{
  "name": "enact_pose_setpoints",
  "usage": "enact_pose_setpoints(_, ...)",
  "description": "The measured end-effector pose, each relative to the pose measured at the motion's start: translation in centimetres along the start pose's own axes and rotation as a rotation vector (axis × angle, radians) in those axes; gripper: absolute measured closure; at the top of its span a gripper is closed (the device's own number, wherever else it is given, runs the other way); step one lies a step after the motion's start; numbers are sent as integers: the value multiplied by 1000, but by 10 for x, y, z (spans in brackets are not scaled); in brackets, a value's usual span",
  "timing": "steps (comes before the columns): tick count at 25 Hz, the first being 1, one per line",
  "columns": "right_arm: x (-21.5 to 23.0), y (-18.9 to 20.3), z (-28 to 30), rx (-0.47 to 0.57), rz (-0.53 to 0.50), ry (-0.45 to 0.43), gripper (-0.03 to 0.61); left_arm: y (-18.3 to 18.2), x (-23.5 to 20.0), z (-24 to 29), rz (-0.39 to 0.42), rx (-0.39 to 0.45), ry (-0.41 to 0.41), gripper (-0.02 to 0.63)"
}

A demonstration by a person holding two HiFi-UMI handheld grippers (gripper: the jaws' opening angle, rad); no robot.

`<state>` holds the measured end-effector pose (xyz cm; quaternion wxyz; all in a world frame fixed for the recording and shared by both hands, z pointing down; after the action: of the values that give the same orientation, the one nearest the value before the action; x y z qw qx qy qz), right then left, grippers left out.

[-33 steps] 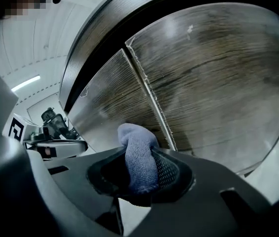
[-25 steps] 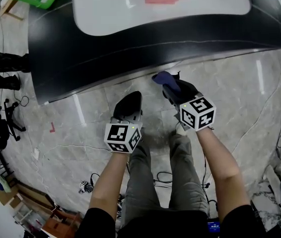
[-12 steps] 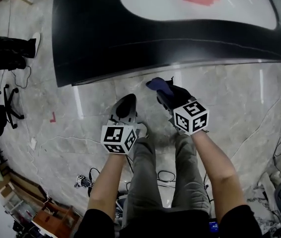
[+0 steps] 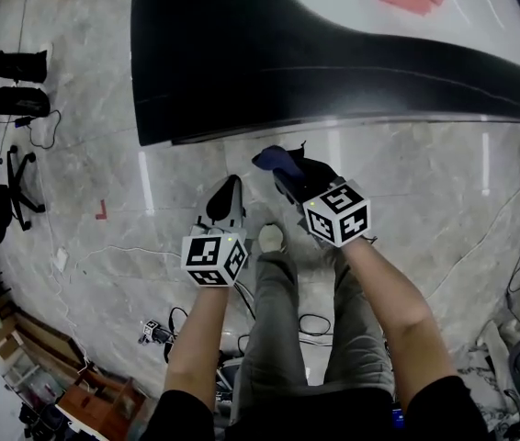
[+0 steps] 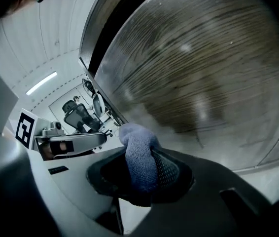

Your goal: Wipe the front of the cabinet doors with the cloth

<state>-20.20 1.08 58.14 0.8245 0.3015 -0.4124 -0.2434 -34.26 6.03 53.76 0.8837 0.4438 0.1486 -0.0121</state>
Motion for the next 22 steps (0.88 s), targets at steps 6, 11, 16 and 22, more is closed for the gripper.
enact_pose_setpoints(6,-8,4,27,5,32,10,459,11,-22,2,-2,-8,-5,620)
enact_pose_setpoints(11,-14,1,51,-11,-10,18,459,20,-36,3,-7,-36,-22,620)
enact_pose_setpoints(16,-11,-3,61,-27,-64,26,459,19,-32,12,-44,-27,-40,620)
enact_pose_setpoints(22,14,-8,37,-7,-67,65,459,12,-12,25,-12,-25,-2,620)
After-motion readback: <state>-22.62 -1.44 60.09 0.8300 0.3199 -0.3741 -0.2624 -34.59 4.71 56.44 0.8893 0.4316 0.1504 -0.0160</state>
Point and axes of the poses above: the fingertips, and each gripper's own axes: z forward along the fingers, x to its right, y out of its underside, the point moved 6 cm from there along -z, backward along the fingers, and after that the axes turned 2 degrees about -z, right-handed, at the moved point
